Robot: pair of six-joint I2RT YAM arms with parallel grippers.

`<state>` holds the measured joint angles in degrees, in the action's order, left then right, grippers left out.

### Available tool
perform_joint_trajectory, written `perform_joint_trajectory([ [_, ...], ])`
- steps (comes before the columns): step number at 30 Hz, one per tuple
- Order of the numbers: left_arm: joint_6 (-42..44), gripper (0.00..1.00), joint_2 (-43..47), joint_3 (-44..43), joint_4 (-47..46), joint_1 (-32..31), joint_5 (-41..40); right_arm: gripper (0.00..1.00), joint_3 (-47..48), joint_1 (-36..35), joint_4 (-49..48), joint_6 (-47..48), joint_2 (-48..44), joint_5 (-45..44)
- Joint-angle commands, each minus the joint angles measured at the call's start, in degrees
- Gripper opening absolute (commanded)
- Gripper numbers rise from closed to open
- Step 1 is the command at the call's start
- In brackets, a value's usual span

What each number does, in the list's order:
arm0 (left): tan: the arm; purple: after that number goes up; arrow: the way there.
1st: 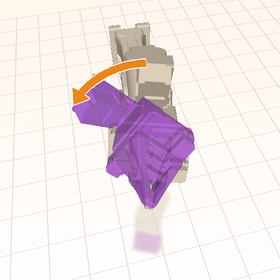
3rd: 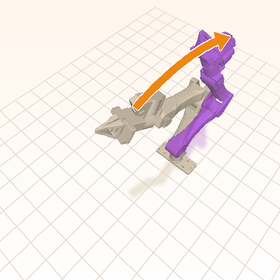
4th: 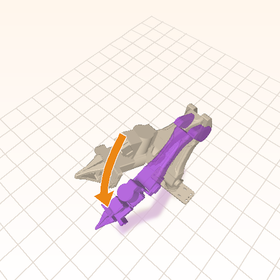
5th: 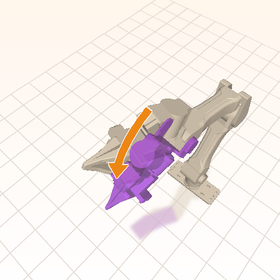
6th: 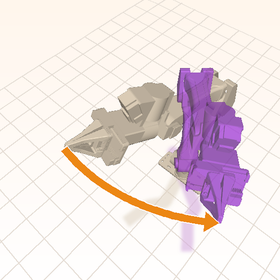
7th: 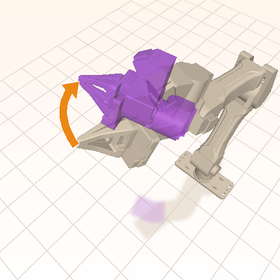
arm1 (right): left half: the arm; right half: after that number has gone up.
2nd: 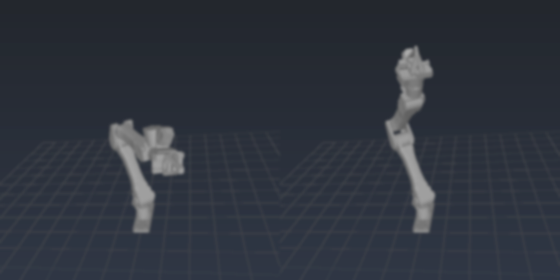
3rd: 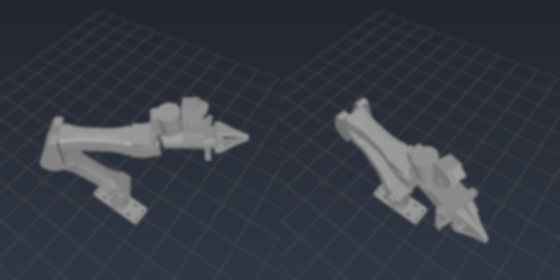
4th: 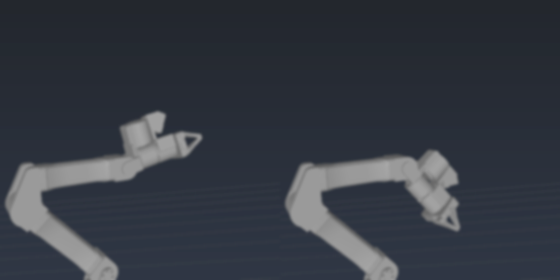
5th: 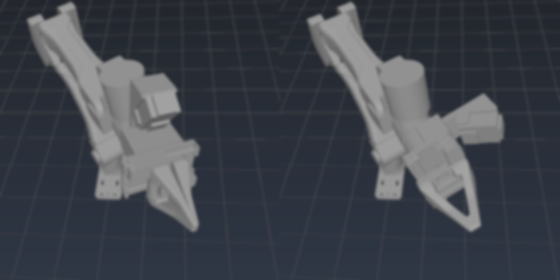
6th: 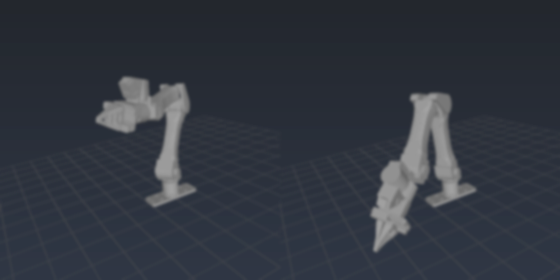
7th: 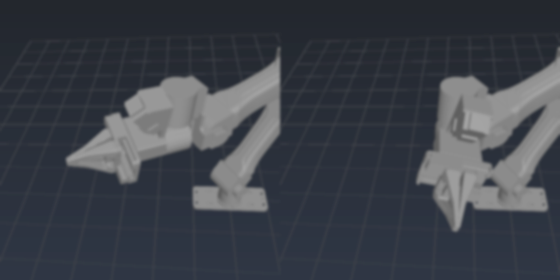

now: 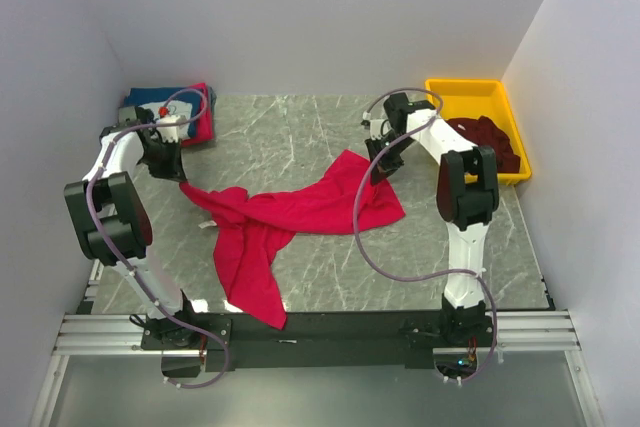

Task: Fold and stack the t-shirts
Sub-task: Flatten the tshirt out

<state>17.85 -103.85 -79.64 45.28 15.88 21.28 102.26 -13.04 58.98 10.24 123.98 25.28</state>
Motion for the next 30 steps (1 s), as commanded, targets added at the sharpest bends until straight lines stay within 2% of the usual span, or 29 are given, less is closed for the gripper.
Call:
perform_joint_trajectory([
  [1,-0.62,0.0,3.13,-5.87,-0.19,1.08,3.94,0.0,0.31,3.01,-1.06,3.9,-8.4,3.19],
  [8,-2.02,0.01,4.89,-13.52,-0.45,2.22,8.25,0.0,4.7,9.08,-3.43,7.51,-16.05,5.83],
  [17,-7.38,0.01,7.43,-18.97,-4.14,3.37,11.5,0.0,9.27,10.66,-7.91,8.05,-22.2,4.79],
  [25,-13.89,0.0,11.65,-28.9,-8.18,5.3,14.4,0.0,10.07,10.58,-19.07,4.62,-32.83,-0.4],
  [30,-17.14,0.0,19.73,-31.2,-12.92,5.83,14.41,0.0,4.99,10.75,-28.99,2.86,-44.77,-5.49],
])
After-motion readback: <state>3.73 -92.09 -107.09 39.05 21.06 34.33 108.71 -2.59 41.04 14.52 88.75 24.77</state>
